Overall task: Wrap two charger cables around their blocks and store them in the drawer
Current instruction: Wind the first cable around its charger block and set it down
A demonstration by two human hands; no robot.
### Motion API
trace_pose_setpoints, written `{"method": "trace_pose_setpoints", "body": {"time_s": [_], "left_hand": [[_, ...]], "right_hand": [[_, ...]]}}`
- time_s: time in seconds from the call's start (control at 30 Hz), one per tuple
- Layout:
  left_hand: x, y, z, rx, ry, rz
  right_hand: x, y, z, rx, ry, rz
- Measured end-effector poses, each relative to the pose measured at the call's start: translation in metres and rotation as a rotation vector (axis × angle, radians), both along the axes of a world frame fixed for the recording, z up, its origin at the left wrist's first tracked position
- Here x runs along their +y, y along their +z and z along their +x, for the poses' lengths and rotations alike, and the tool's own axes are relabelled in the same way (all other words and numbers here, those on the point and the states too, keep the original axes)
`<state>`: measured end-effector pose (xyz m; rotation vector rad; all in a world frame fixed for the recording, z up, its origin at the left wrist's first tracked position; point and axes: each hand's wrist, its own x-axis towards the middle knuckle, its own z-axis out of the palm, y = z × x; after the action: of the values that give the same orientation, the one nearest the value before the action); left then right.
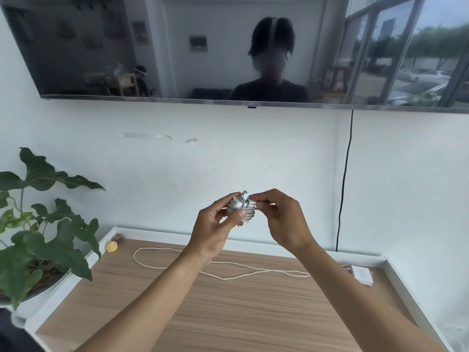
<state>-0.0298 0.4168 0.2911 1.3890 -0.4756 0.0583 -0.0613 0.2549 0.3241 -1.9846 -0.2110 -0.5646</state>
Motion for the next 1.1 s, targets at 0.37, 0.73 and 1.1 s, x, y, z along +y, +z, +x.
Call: {"method": "trace_pose_setpoints", "body": {"time_s": [0.37,0.73,1.1], "left_hand": [[0.000,-0.003,0.004,-0.005,-0.032,0.034],[0.006,-0.018,0.009,0.028,-0.041,0.054],[-0.005,-0.018,0.001,0.025,-0.026,0.013]], "right_hand": [[-0.010,0.006,0.003,0.148,0.097,0.145],[-0.011,0.005,0.007,0.231,0.131,0.083],[-0.017,0.010,0.021,0.200,0.157,-0.044]]}}
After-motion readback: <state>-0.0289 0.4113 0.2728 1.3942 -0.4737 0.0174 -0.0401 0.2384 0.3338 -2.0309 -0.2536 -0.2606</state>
